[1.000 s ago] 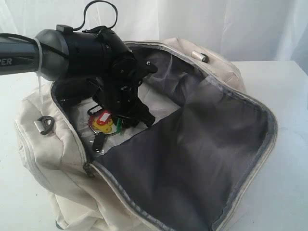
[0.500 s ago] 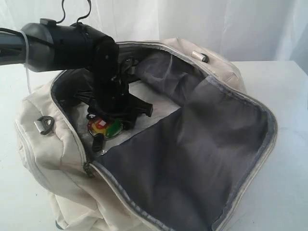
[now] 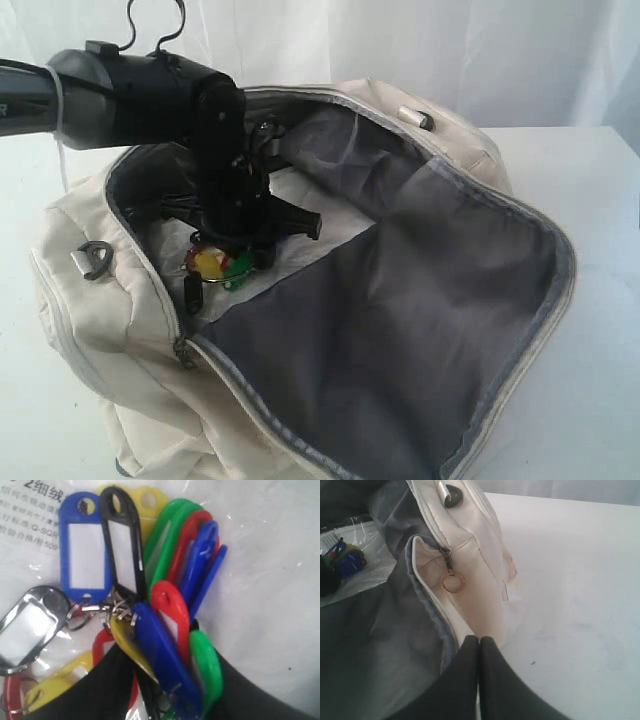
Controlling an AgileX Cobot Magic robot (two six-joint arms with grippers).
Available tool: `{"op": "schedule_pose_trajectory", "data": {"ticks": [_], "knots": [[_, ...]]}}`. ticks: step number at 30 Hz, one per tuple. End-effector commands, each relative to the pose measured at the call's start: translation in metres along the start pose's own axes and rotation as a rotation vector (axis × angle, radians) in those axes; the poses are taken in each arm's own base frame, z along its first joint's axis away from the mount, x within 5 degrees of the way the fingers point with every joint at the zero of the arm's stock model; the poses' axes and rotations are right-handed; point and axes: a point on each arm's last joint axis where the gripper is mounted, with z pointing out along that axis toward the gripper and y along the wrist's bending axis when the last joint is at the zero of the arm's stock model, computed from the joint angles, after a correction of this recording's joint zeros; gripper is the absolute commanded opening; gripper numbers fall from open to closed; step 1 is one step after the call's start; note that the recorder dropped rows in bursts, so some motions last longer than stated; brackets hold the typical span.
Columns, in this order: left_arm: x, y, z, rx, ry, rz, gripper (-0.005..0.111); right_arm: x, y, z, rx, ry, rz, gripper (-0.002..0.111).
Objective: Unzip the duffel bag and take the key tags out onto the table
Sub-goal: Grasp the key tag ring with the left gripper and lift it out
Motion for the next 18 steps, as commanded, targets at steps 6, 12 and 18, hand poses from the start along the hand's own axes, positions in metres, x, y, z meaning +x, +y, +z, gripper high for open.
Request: {"op": "schedule_pose_trajectory", "data": {"ticks": [6,12,18], "knots": [[-0.010,-0.004,-0.071,0.044,-0.053,0.062,0.000,0.000,0.001,-0.001,-0.003,-0.009,0.010,0.000],[-0.014,-0.005,-0.098,0.047,-0.060,0.115,0.000,0.000,0.001,-0.001,-0.004,-0.008,0.010,0.000],[-0.012,-0.004,-0.119,0.058,-0.076,0.149,0.000,0.000,0.001,-0.001,-0.004,-0.008,0.010,0.000]]}}
